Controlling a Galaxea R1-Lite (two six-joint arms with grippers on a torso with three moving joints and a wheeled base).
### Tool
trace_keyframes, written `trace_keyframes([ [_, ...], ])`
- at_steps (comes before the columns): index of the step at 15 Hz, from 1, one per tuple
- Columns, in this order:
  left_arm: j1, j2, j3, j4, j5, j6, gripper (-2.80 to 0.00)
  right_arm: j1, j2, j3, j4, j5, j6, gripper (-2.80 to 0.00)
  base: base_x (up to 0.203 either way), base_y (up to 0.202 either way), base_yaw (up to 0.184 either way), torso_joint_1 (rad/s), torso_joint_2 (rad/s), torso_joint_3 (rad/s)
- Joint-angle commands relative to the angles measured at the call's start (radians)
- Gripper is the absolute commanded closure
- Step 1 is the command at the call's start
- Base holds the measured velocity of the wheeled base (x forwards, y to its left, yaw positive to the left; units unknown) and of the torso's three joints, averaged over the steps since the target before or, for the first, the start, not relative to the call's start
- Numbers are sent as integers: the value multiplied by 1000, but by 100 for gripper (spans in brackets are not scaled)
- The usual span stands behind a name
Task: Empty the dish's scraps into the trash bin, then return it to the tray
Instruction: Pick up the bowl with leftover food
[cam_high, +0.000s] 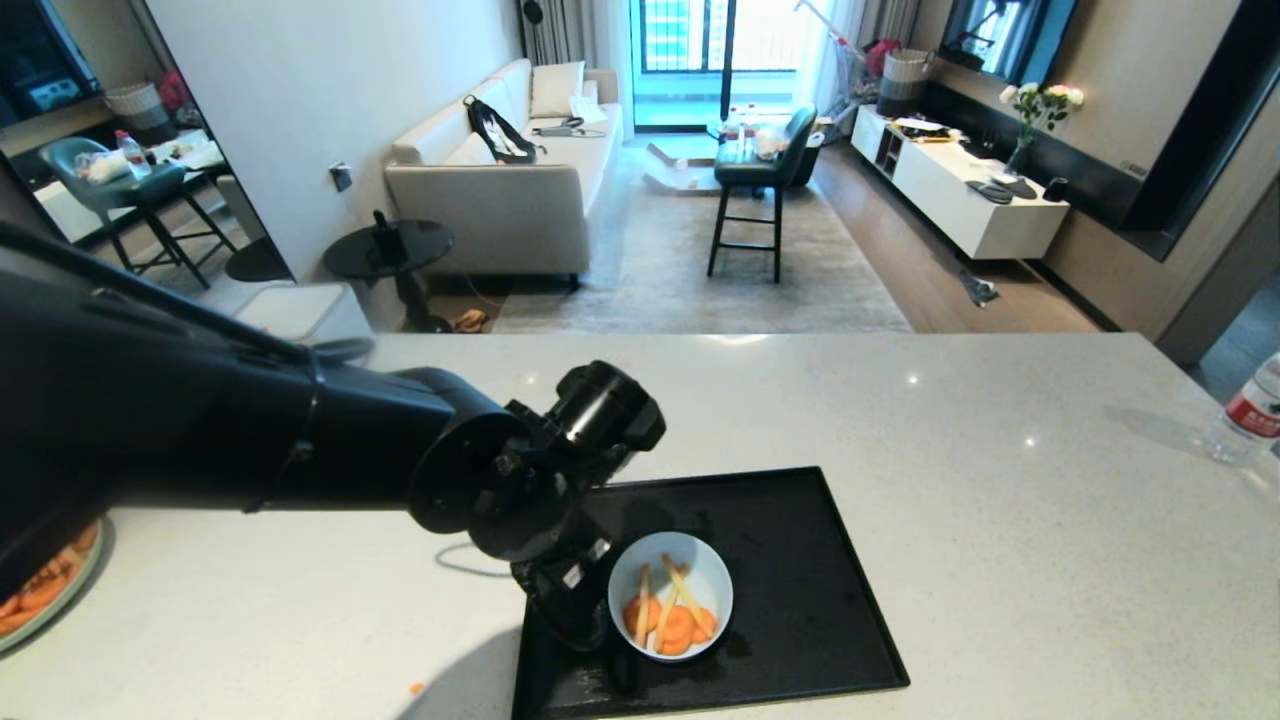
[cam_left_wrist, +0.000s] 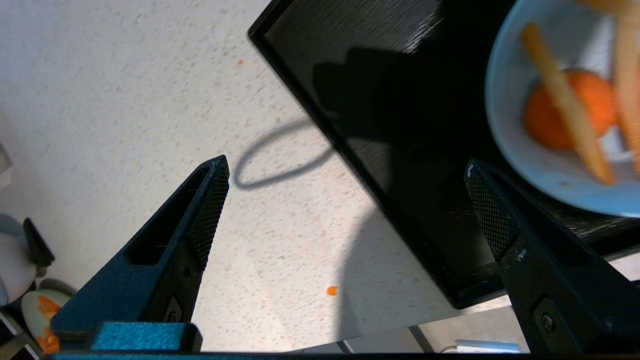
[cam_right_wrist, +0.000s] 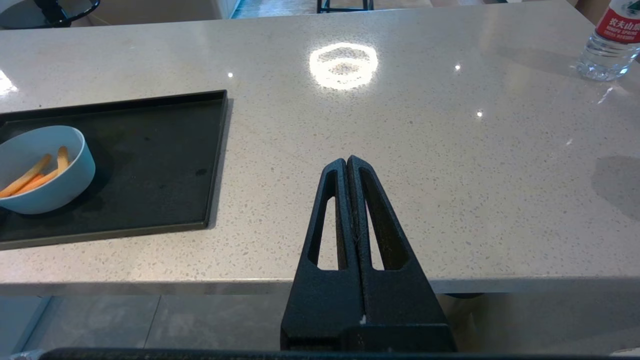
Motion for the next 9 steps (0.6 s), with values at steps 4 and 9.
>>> trace_keyframes([
  [4, -44, 34, -44, 40, -26, -11, -280, 0, 0, 0, 0, 1, 1, 0, 0, 0, 0, 0, 0, 0],
  [9, -58, 82, -66, 42, -67, -38, -280, 0, 0, 0, 0, -1, 1, 0, 0, 0, 0, 0, 0, 0],
])
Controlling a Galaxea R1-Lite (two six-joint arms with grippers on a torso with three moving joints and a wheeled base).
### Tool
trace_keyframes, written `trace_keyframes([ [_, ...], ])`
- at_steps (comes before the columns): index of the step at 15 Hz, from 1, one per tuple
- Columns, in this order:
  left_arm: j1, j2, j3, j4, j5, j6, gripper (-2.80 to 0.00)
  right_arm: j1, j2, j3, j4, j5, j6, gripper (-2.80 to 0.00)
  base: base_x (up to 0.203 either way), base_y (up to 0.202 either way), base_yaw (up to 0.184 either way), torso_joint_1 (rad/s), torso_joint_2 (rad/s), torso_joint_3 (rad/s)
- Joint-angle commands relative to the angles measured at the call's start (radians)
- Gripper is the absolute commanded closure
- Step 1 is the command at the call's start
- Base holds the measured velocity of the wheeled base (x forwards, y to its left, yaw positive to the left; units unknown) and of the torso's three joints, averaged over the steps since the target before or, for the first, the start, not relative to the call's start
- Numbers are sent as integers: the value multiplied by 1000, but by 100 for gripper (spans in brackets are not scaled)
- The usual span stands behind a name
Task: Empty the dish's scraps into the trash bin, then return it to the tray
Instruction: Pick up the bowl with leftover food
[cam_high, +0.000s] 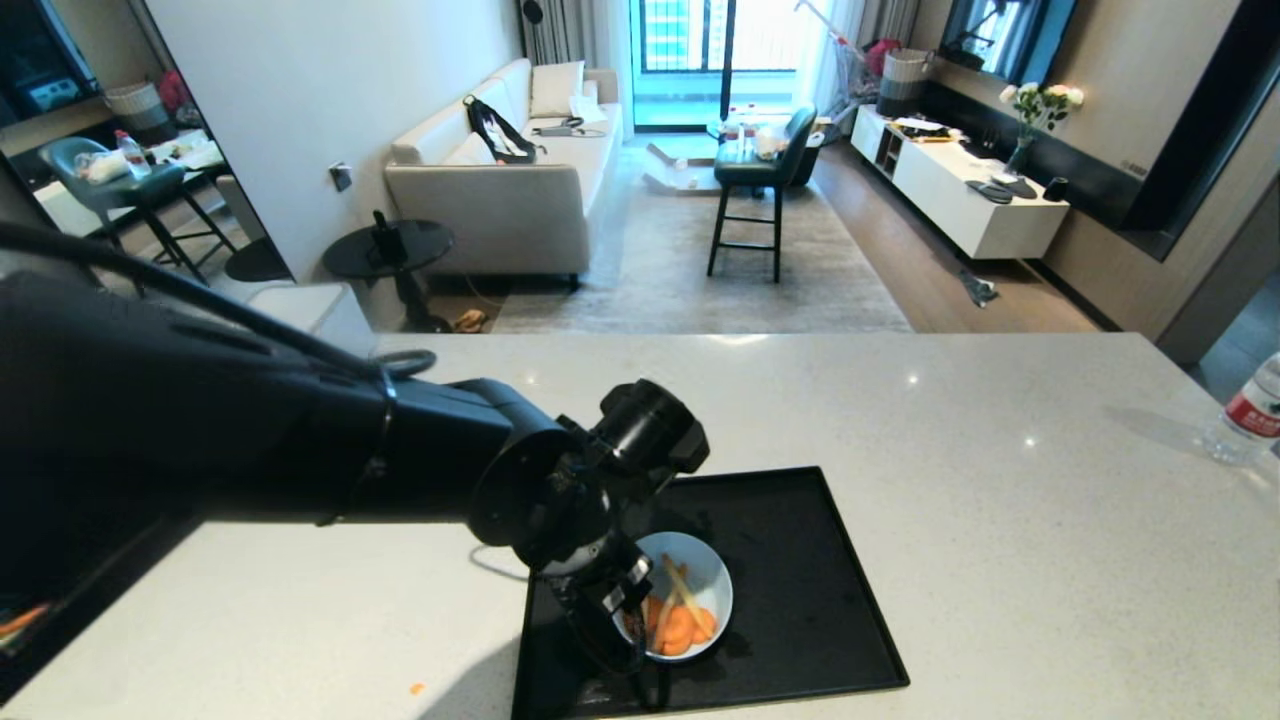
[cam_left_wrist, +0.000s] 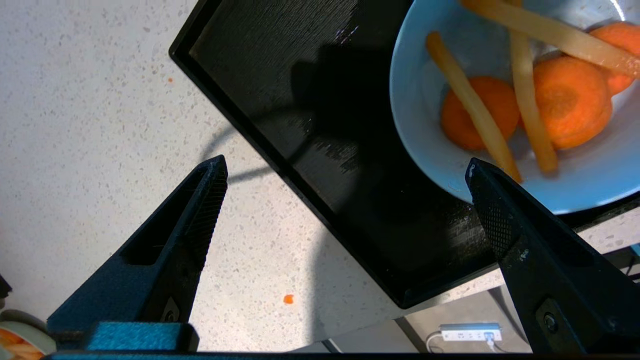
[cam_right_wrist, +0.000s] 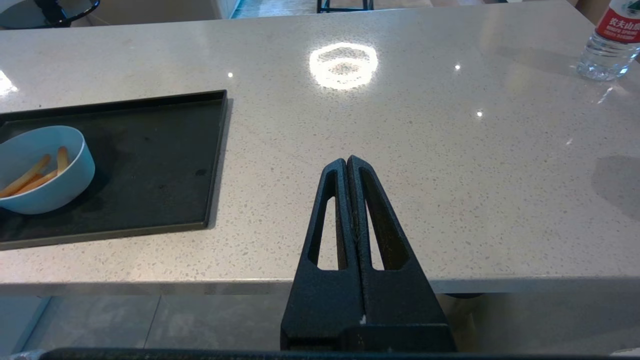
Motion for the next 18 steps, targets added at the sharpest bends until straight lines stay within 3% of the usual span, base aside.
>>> trace_keyframes([
  [1, -2, 42, -23, 1, 3, 1, -280, 0, 0, 0, 0, 1, 0, 0, 0, 0, 0, 0, 0, 0],
  [7, 5, 142, -110, 1, 9, 2, -280, 0, 0, 0, 0, 1, 0, 0, 0, 0, 0, 0, 0, 0],
  [13, 82, 207, -150, -4, 36, 17, -280, 0, 0, 1, 0, 0, 0, 0, 0, 0, 0, 0, 0, 0],
  [18, 113, 230, -152, -27, 105, 15, -280, 0, 0, 1, 0, -1, 0, 0, 0, 0, 0, 0, 0, 0],
])
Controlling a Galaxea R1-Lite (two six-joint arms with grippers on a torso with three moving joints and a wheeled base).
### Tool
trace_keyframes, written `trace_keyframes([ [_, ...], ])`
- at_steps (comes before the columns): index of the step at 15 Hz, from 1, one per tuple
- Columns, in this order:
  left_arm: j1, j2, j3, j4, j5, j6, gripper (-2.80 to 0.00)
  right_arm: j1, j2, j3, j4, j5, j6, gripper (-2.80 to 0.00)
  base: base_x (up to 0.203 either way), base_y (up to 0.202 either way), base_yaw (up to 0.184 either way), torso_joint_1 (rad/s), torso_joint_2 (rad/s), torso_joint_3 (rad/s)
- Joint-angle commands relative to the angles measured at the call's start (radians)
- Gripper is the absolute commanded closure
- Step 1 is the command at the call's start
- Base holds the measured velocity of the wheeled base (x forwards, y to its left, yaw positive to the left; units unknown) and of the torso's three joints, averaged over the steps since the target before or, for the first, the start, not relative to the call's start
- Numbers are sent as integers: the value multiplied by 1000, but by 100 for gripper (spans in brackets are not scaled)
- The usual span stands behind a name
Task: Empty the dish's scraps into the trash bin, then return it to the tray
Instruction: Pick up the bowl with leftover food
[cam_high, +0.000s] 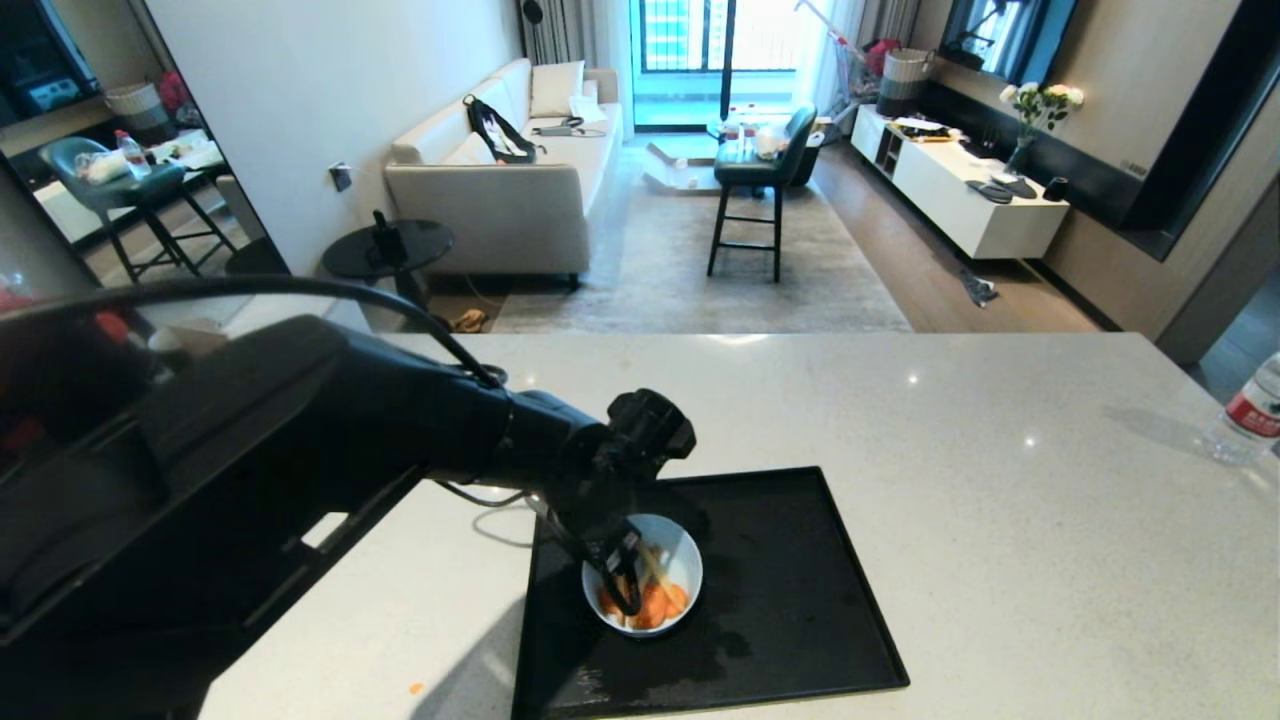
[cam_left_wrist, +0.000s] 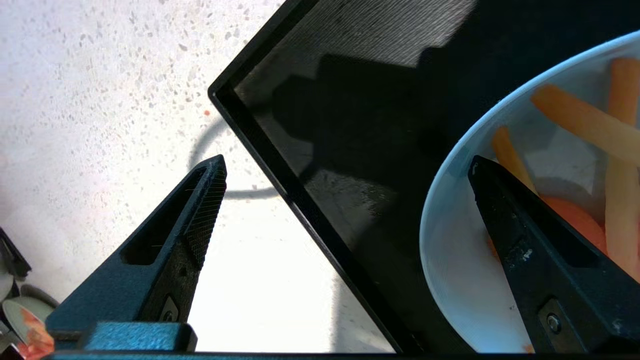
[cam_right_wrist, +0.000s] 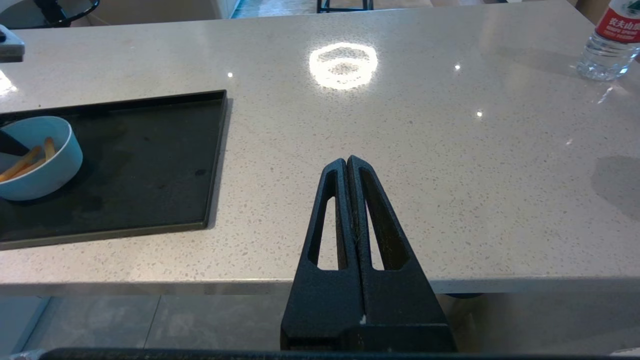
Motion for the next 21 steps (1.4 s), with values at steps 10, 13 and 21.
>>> trace_keyframes([
  [10, -17, 5, 23, 5, -6, -8, -280, 0, 0, 0, 0, 1, 0, 0, 0, 0, 0, 0, 0, 0],
  [13, -17, 8, 24, 5, -6, -8, -280, 0, 0, 0, 0, 1, 0, 0, 0, 0, 0, 0, 0, 0],
  [21, -17, 22, 23, 4, -12, -8, 0, 0, 0, 0, 0, -1, 0, 0, 0, 0, 0, 0, 0, 0],
])
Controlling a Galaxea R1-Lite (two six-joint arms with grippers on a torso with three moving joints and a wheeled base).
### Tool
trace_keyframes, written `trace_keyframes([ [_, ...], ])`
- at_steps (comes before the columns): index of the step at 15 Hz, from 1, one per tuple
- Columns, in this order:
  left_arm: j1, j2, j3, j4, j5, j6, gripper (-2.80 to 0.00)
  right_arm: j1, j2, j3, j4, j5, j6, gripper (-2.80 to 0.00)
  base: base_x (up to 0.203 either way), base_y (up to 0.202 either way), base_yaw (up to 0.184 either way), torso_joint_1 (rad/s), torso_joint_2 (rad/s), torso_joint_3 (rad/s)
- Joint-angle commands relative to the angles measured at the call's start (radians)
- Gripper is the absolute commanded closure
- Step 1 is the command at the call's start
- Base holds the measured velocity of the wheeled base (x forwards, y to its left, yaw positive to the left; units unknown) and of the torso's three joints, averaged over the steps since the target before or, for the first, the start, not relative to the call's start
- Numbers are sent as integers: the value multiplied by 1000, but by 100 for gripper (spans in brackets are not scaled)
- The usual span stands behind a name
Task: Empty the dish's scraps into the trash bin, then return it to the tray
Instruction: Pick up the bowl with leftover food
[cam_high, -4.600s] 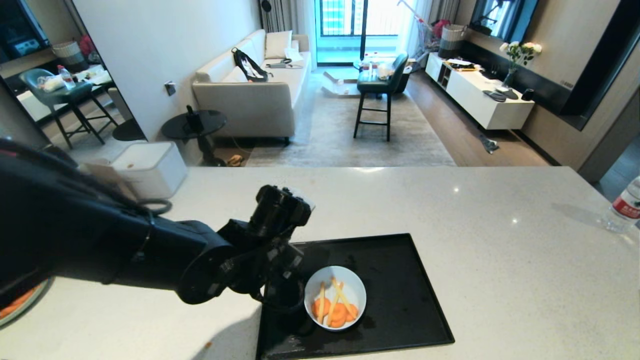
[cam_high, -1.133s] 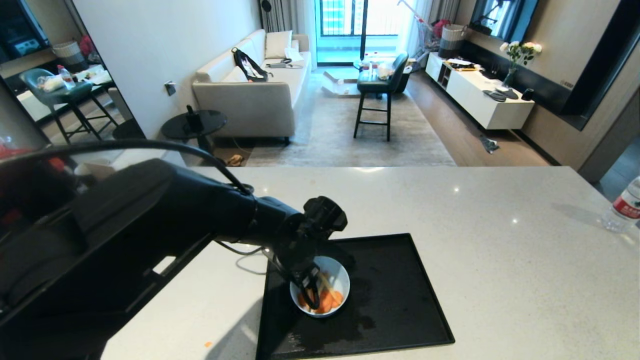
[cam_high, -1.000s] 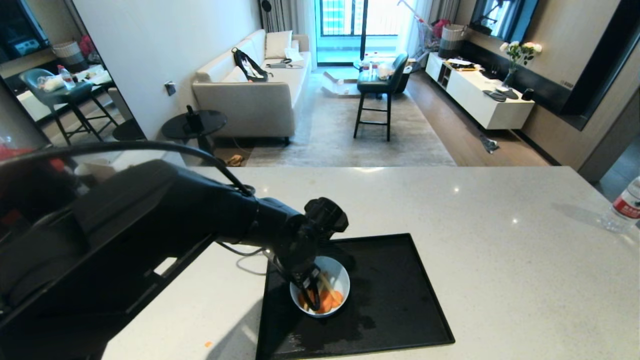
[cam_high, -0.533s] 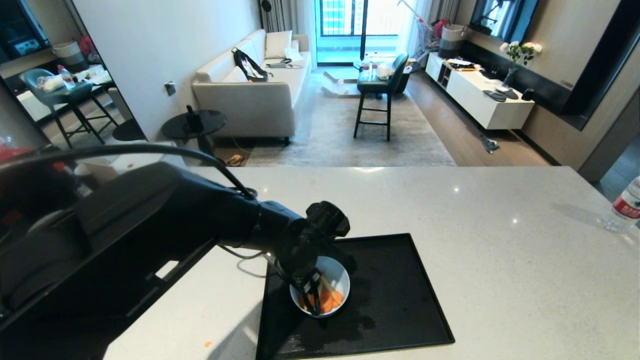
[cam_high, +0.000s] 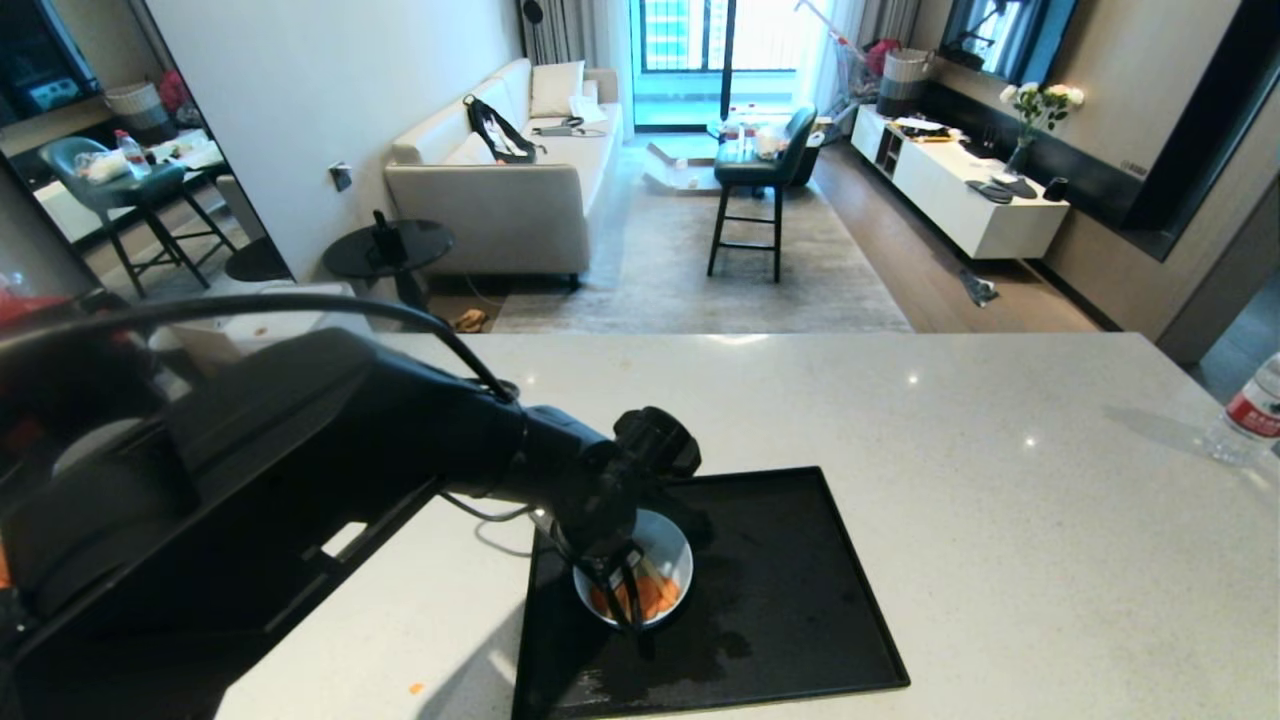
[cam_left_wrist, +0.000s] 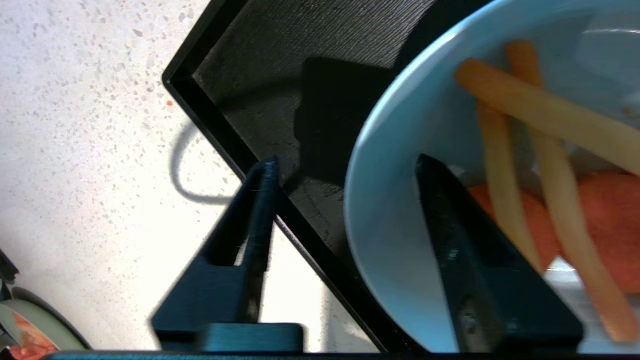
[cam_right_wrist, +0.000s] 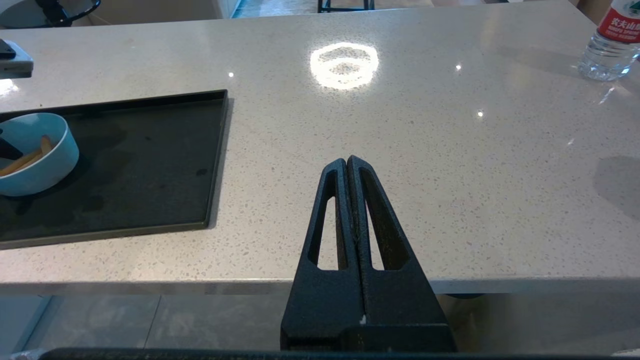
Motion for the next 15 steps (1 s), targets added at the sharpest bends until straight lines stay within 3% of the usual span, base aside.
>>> trace_keyframes([
  [1, 0, 7, 1, 3, -3, 0, 0, 0, 0, 0, 0, 0, 1, 0, 0, 0, 0, 0, 0, 0],
  [7, -4, -26, 59, 6, -15, -2, 0, 0, 0, 0, 0, 0, 1, 0, 0, 0, 0, 0, 0, 0],
  [10, -3, -42, 73, 10, -91, -21, 0, 0, 0, 0, 0, 1, 1, 0, 0, 0, 0, 0, 0, 0],
  [15, 5, -115, 73, 99, -129, -61, 0, 0, 0, 0, 0, 1, 1, 0, 0, 0, 0, 0, 0, 0],
])
